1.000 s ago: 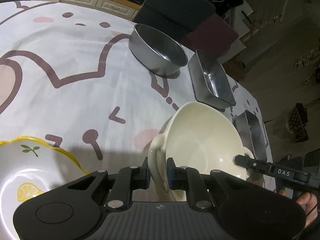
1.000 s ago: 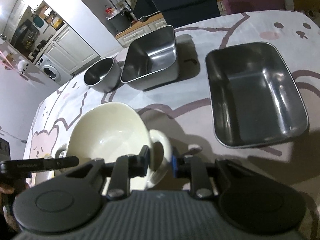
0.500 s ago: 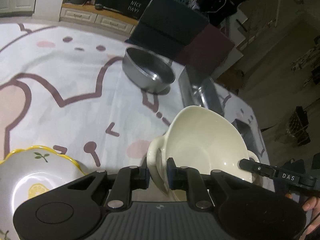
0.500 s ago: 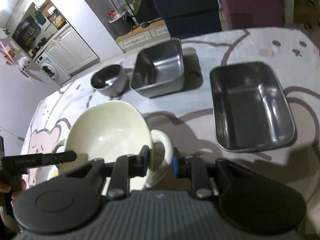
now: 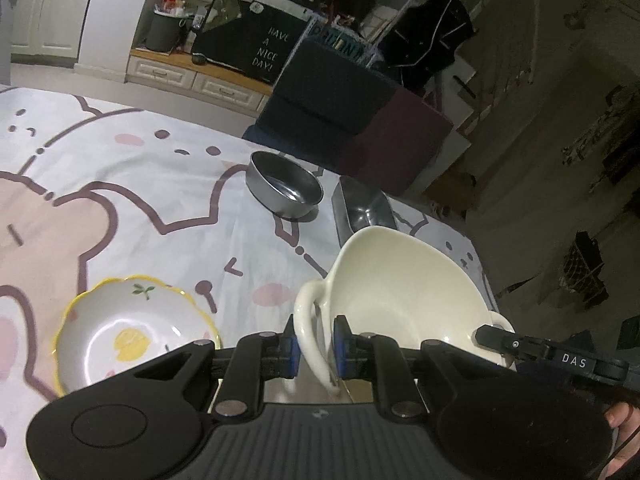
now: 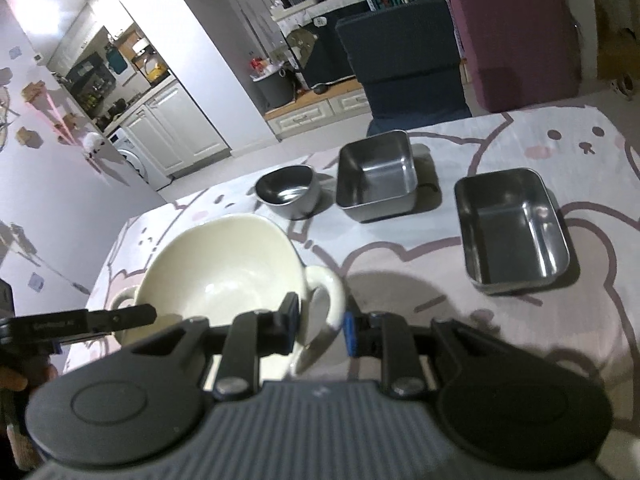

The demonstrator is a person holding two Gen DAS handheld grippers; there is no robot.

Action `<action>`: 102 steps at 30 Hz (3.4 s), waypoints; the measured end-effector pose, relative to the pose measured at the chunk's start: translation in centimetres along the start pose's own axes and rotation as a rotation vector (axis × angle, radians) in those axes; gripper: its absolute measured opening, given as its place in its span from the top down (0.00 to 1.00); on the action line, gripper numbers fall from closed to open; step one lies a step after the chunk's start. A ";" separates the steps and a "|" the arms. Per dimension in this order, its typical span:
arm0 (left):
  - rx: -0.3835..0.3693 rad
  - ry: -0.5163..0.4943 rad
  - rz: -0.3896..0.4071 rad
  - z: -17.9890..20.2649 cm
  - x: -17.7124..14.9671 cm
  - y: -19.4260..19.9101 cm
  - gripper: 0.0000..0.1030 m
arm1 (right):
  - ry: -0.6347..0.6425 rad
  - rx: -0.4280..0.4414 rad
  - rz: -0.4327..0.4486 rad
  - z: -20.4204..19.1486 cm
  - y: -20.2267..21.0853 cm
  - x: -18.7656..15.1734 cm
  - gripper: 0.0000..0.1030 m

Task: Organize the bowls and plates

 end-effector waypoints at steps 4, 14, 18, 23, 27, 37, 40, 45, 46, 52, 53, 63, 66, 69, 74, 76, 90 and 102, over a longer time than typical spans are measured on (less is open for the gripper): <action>-0.005 -0.003 0.021 0.4 -0.8 2.2 0.83 | 0.001 0.020 0.015 -1.1 1.7 -1.0 0.74; -0.001 -0.004 0.019 0.1 -4.4 5.4 0.83 | -0.008 0.044 0.003 -2.3 3.1 -4.3 0.74; -0.008 -0.002 0.011 -0.6 -6.1 5.7 0.83 | 0.003 0.035 -0.022 -2.6 2.7 -5.8 0.74; -0.019 -0.027 -0.019 -1.0 -8.6 5.0 0.82 | -0.001 0.005 -0.064 -2.1 2.0 -7.7 0.74; -0.026 -0.032 -0.046 -1.6 -10.5 4.3 0.81 | 0.009 -0.024 -0.091 -1.6 1.5 -8.8 0.74; 0.001 -0.011 -0.120 -3.9 -14.3 2.7 0.78 | 0.071 -0.080 -0.152 -1.6 0.3 -11.6 0.74; 0.020 -0.014 -0.140 -4.7 -15.0 2.3 0.77 | 0.087 -0.090 -0.174 -1.8 -0.3 -12.4 0.74; 0.033 -0.008 -0.158 -5.3 -15.5 1.8 0.76 | 0.114 -0.096 -0.193 -2.1 -0.8 -13.0 0.75; 0.030 -0.007 -0.159 -5.4 -15.6 1.7 0.76 | 0.117 -0.096 -0.195 -2.2 -0.7 -13.0 0.75; 0.021 -0.018 -0.173 -5.0 -15.8 1.1 0.75 | 0.118 -0.111 -0.197 -2.0 -0.5 -13.0 0.75; 0.020 -0.019 -0.176 -4.9 -15.8 1.0 0.75 | 0.117 -0.114 -0.196 -2.0 -0.5 -13.0 0.75; 0.025 -0.019 -0.190 -5.1 -16.3 0.4 0.73 | 0.128 -0.129 -0.200 -2.0 -0.6 -13.0 0.75; 0.025 -0.019 -0.192 -5.1 -16.3 0.2 0.72 | 0.136 -0.130 -0.202 -2.1 -0.6 -13.0 0.75; 0.023 -0.021 -0.196 -5.1 -16.4 0.1 0.72 | 0.136 -0.131 -0.203 -2.0 -0.6 -13.0 0.75; 0.023 -0.026 -0.203 -4.9 -16.6 -0.2 0.72 | 0.140 -0.139 -0.204 -1.8 -0.6 -13.0 0.75; 0.024 -0.026 -0.206 -4.9 -16.6 -0.3 0.72 | 0.140 -0.142 -0.206 -1.8 -0.6 -13.0 0.75; 0.034 -0.035 -0.202 -4.9 -16.5 -0.6 0.72 | 0.141 -0.161 -0.209 -1.7 -0.9 -13.2 0.75; 0.046 -0.070 -0.203 -4.6 -16.5 -0.4 0.72 | 0.149 -0.166 -0.225 -1.3 -1.0 -13.6 0.74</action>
Point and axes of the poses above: each gripper's, at about its wrist camera, not at the fingertips, and y roughly against the way its jaws point, z to its right, x to its top, the point moved 10 cm from there along -y, roughly the way its jaws point, and after that the axes turned 12 degrees about -y, right-handed, at the moved point
